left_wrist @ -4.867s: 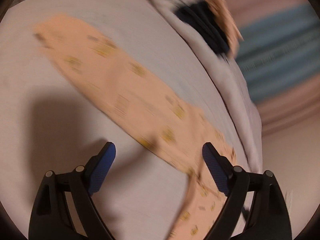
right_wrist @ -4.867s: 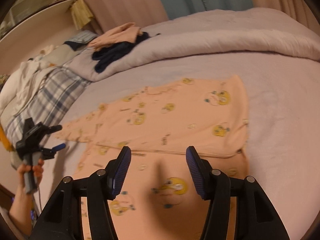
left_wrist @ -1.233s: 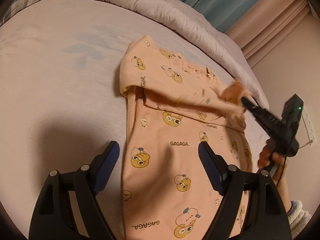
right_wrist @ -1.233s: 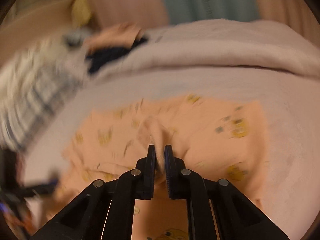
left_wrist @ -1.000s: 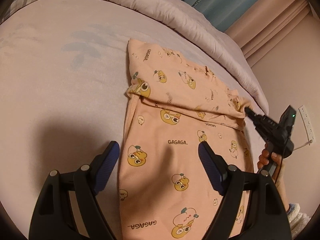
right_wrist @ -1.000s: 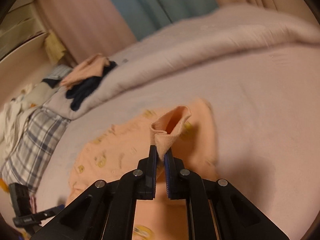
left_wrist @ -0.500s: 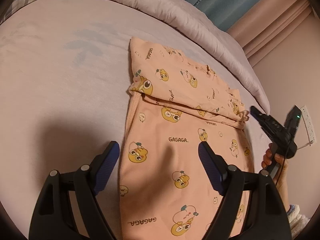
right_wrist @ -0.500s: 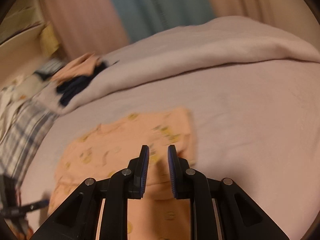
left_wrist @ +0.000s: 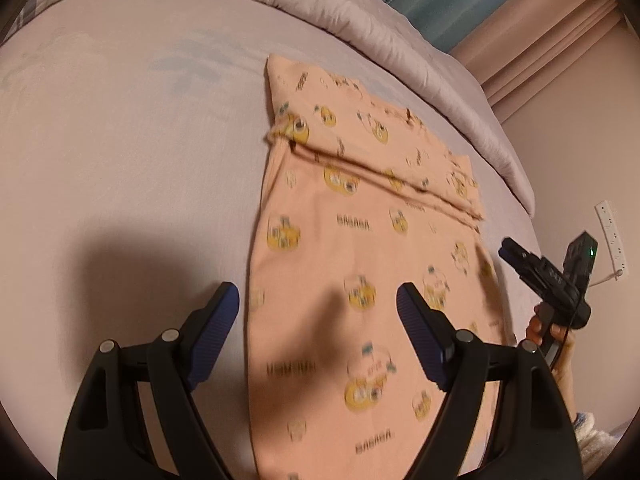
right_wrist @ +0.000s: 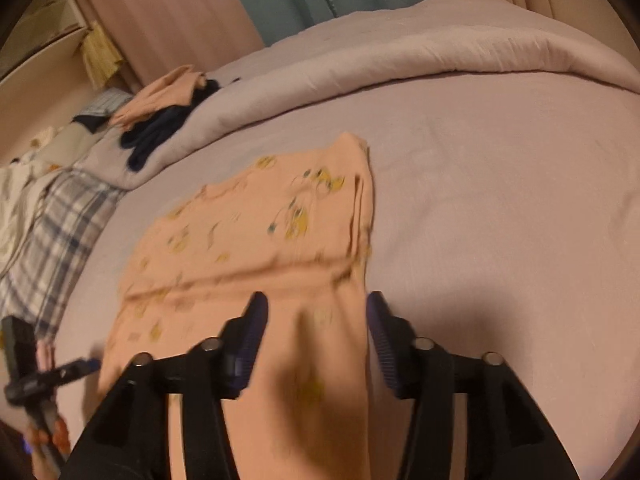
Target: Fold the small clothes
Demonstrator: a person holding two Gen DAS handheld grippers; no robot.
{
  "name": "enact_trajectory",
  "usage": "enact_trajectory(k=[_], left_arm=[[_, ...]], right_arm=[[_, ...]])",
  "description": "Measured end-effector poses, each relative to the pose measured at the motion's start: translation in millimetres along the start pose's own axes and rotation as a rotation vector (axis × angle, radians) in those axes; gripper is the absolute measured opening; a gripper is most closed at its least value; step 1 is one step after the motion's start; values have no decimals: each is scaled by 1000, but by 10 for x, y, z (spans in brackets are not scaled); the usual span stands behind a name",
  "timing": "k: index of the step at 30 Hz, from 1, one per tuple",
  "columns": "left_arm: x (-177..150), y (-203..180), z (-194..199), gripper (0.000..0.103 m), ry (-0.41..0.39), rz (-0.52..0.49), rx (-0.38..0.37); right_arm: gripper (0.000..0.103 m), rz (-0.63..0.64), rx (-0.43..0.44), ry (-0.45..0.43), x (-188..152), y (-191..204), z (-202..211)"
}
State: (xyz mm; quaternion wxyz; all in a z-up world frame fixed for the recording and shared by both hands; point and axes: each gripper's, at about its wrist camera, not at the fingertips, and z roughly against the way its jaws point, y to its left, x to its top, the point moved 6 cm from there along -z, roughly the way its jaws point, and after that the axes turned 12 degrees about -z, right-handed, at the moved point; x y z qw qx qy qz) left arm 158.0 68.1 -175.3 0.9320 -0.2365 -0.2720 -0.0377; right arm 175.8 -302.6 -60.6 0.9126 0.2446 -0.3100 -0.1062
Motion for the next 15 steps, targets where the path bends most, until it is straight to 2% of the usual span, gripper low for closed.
enact_trajectory(k=[8, 15], left_arm=[[-422, -12, 232, 81, 24, 65, -56], [-675, -23, 328, 81, 27, 167, -179]], right_arm=[[52, -78, 26, 49, -445, -329, 438], [52, -106, 44, 137, -824, -444, 567]])
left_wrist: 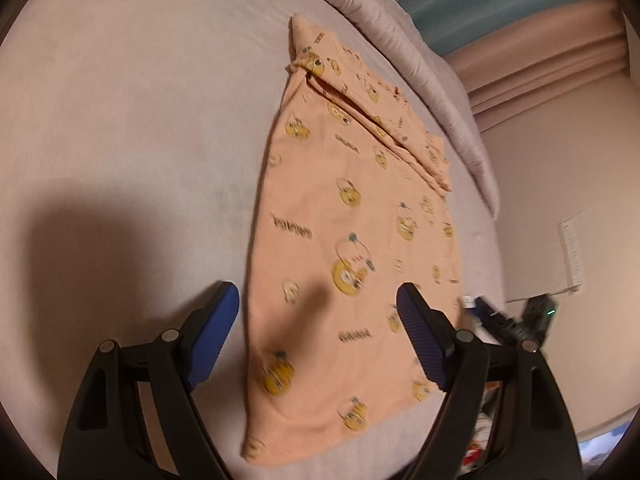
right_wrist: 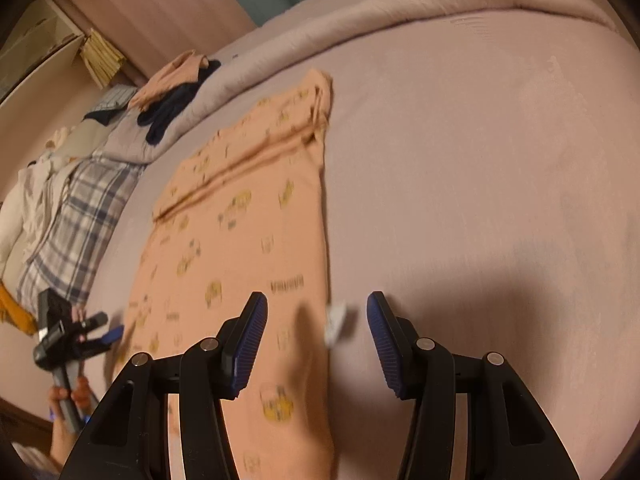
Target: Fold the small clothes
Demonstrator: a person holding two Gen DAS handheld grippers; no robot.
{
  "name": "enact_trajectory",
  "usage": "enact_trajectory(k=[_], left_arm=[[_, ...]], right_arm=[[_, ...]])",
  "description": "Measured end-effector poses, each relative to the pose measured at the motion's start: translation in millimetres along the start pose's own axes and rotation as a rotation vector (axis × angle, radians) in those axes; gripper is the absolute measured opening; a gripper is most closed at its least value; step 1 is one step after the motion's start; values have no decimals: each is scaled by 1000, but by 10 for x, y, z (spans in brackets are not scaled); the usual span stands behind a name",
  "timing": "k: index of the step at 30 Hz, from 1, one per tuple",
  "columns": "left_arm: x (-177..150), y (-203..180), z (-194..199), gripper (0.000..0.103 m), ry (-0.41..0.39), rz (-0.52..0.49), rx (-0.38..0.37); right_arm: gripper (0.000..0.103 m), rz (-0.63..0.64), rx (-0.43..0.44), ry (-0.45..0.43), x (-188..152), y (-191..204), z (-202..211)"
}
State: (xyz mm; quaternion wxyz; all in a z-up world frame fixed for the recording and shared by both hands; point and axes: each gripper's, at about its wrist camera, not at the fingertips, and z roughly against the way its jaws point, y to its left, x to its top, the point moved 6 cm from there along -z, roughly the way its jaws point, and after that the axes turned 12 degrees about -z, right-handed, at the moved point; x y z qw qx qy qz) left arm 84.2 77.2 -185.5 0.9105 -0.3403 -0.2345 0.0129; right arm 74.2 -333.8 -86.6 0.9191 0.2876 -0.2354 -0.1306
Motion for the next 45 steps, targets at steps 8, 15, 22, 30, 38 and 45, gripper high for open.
enact_trajectory(k=[8, 15, 22, 30, 38, 45], left_arm=[[-139, 9, 84, 81, 2, 65, -90], [-303, -75, 92, 81, 48, 46, -173], [-294, -139, 3, 81, 48, 47, -227], [-145, -193, -153, 81, 57, 41, -256], [-183, -216, -163, 63, 69, 5, -167], [-317, -143, -125, 40, 85, 19, -151]], right_arm=[[52, -62, 83, 103, -246, -45, -1], [52, -105, 199, 227, -427, -36, -41], [52, -113, 272, 258, -465, 30, -127], [52, -85, 290, 258, -332, 134, -272], [45, -31, 250, 235, -347, 141, -246], [32, -33, 228, 238, -488, 54, -148]])
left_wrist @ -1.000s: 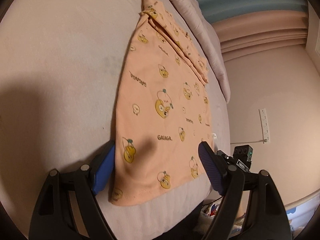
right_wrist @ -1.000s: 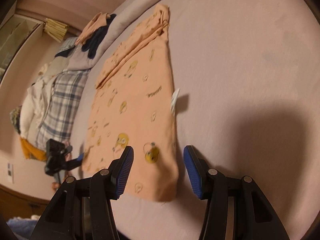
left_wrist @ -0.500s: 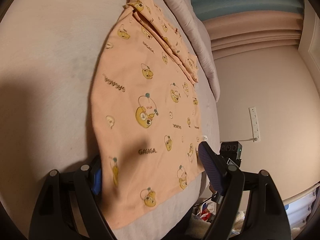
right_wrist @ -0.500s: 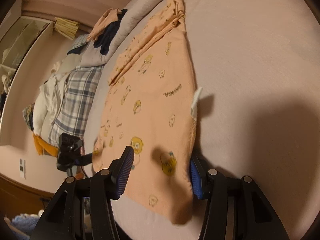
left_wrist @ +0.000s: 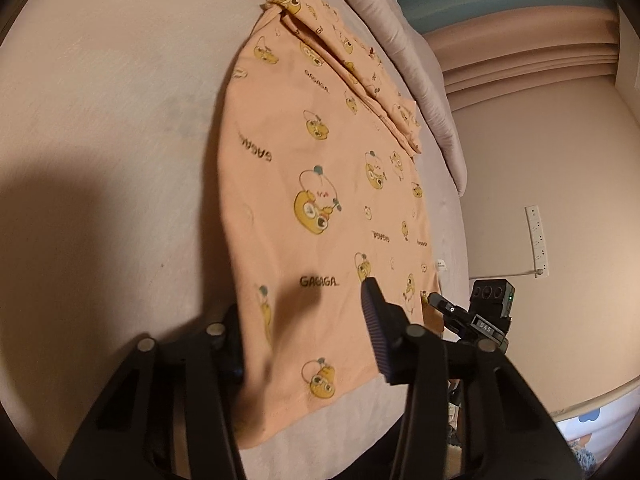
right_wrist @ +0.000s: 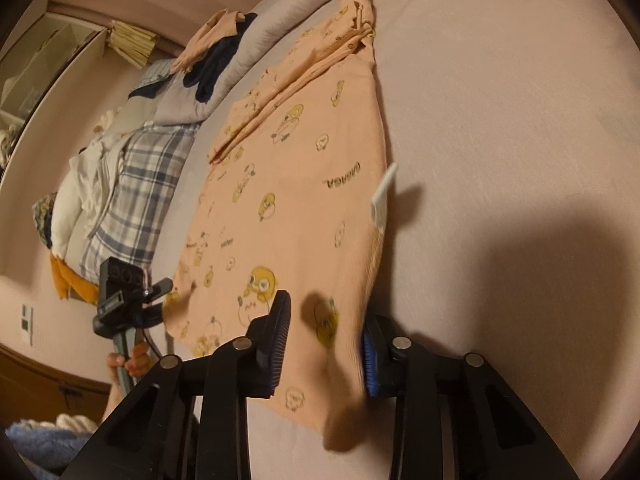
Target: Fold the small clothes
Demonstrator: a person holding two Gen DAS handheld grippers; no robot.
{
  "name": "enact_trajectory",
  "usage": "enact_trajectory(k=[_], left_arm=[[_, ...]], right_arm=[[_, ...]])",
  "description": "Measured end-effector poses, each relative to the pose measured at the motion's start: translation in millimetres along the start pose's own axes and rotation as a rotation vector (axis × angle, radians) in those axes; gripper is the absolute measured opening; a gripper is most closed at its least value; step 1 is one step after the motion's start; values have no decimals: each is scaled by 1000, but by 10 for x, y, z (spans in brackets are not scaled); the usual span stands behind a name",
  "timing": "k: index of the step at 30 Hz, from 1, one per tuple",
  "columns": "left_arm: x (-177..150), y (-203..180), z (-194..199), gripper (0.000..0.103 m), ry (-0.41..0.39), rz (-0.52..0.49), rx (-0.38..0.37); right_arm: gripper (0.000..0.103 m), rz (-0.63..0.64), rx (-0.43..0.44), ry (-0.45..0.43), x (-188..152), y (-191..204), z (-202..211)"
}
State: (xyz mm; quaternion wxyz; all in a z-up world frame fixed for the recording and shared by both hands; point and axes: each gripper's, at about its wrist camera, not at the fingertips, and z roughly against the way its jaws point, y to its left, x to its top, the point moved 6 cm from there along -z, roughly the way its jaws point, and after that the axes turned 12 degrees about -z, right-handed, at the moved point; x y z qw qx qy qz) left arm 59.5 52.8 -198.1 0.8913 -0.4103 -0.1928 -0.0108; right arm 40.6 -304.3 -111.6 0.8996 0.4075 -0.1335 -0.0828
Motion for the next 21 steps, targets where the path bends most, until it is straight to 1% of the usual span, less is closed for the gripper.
enact_trajectory(k=[4, 6, 8, 9, 10, 11, 12, 14, 16, 21], left_arm=[[-24, 65, -18, 24, 8, 30, 3], [-43, 88, -10, 19, 13, 45, 1], [-61, 81, -4, 17, 12, 44, 6], [-68, 74, 0, 16, 10, 43, 5], [-70, 62, 0, 13, 10, 43, 4], [-82, 48, 7, 11, 9, 44, -7], [-81, 36, 6, 8, 6, 47, -19], [-89, 9, 21, 8, -10, 57, -60], [-76, -13, 56, 5, -37, 66, -105], [24, -134, 88, 5, -91, 61, -193]], right_arm=[[31, 11, -1, 2, -54, -2, 9], [31, 13, -1, 2, -60, 14, -8], [30, 25, -6, 5, -69, 36, -10], [25, 30, -11, 4, -77, 51, -14], [21, 30, -16, 6, -82, 48, -15], [16, 24, -17, 5, -97, 50, -20], [14, 14, -10, 4, -106, 44, -16], [14, -1, 18, -7, -117, 45, 4], [13, -7, 56, -23, -127, 80, 24], [12, 3, 151, -74, -78, 213, 108]])
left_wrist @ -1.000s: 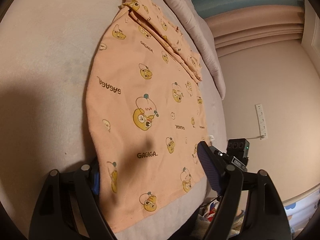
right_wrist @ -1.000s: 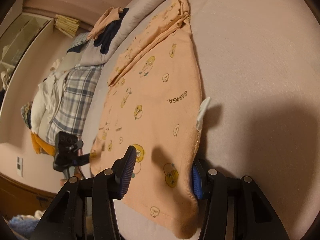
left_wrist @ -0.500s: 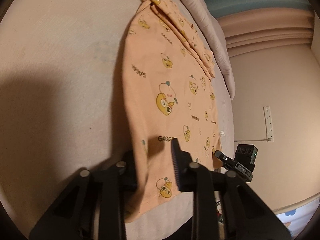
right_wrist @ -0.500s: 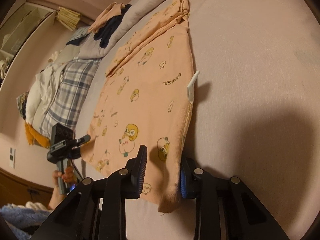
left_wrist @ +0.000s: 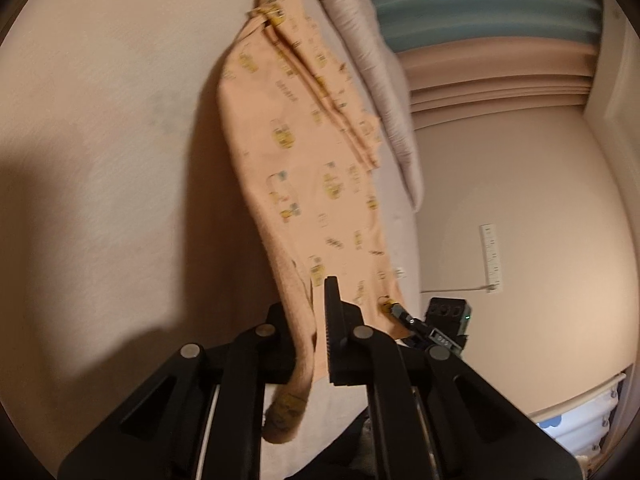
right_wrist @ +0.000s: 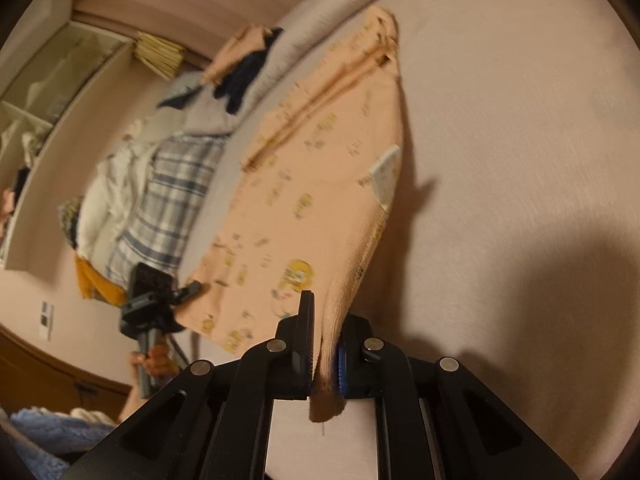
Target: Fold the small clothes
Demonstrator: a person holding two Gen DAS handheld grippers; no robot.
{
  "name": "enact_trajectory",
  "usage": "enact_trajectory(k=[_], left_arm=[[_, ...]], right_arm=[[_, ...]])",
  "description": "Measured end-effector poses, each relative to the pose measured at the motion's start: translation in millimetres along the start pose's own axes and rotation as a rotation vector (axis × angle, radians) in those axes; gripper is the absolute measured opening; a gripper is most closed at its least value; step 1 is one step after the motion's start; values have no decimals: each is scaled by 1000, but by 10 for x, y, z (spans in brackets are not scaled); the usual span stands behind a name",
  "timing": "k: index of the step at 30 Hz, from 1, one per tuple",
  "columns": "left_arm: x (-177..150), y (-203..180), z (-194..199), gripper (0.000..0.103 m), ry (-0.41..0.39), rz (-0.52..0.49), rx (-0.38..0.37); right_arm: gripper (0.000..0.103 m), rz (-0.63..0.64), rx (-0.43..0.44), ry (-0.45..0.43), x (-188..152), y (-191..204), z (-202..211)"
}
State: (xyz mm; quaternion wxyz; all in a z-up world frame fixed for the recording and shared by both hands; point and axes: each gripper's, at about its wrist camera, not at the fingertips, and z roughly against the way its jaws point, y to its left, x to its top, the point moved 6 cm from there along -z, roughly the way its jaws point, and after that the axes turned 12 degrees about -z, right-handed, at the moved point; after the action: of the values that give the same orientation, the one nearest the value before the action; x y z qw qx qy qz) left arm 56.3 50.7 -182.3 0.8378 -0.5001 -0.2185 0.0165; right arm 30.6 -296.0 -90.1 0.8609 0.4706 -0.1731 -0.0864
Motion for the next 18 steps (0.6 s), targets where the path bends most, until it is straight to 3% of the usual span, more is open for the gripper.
enact_trajectory(k=[7, 18], left_arm=[[177, -215, 3, 5, -50, -28, -73], [535, -441, 120, 5, -102, -92, -94]], right_arm=[[12, 30, 104, -70, 100, 221, 58], [12, 75, 236, -170, 424, 460, 204]])
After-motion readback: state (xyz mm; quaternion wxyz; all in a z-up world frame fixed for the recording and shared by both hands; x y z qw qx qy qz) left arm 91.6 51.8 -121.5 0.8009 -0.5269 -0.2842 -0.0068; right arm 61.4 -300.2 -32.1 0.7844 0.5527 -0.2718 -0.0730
